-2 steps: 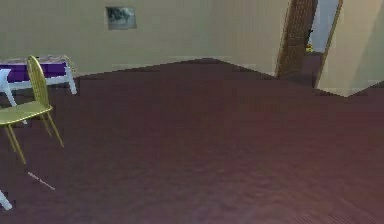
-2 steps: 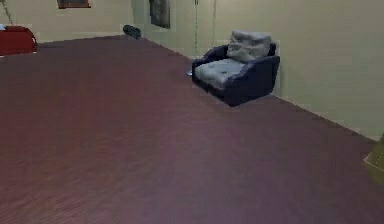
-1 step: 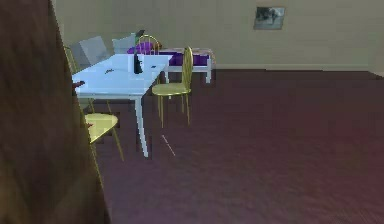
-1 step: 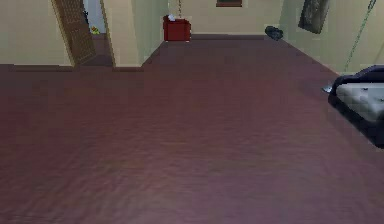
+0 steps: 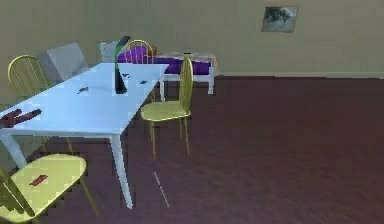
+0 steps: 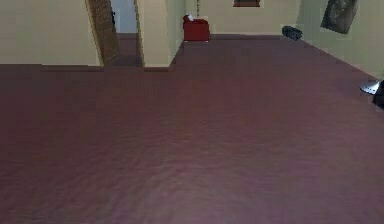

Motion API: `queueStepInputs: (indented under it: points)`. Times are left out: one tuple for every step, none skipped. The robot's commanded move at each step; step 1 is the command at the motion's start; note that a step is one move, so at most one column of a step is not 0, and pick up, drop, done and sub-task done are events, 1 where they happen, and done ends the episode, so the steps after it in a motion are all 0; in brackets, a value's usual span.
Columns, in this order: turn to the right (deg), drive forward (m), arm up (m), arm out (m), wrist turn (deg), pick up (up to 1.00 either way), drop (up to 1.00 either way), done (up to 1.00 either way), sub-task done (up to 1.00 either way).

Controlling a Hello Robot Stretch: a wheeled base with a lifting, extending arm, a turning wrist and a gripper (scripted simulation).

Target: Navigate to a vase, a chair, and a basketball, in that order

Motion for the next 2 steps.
queueStepInputs:
  points:
    - [-42.0,0.0,0.0,0.0,0.0,0.0,0.0,0.0,0.0]
    - [0.0,0.0,0.0,0.0,0.0,0.0,0.0,0.0,1.0]
